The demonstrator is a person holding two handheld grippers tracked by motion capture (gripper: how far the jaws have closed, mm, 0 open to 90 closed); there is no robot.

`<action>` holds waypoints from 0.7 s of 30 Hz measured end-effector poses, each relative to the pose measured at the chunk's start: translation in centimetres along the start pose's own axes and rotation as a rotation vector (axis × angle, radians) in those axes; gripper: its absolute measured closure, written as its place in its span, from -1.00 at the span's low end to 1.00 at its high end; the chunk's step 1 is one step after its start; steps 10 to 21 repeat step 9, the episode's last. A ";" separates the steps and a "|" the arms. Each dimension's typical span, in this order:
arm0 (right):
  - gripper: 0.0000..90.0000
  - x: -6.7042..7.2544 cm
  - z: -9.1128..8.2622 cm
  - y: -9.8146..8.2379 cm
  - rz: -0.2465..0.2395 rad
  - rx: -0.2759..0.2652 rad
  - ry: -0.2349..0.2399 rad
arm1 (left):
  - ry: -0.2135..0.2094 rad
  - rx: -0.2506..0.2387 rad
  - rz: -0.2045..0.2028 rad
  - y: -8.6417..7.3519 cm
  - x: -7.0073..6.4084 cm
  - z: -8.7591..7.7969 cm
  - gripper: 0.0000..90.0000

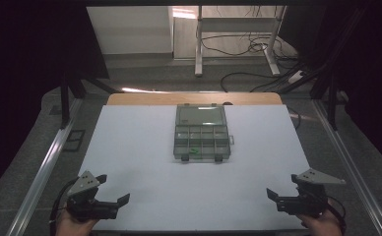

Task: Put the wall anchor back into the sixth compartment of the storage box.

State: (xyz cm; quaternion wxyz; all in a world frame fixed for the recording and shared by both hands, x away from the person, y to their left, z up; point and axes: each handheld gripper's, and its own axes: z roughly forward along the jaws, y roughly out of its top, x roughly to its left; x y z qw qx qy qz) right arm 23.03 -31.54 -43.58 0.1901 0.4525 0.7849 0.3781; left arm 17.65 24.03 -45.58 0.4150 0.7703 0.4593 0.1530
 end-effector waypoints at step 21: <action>-0.97 0.0 0.0 0.0 -0.001 0.002 -0.002 | 0.011 -0.010 -0.010 -0.1 0.0 -0.3 -1.00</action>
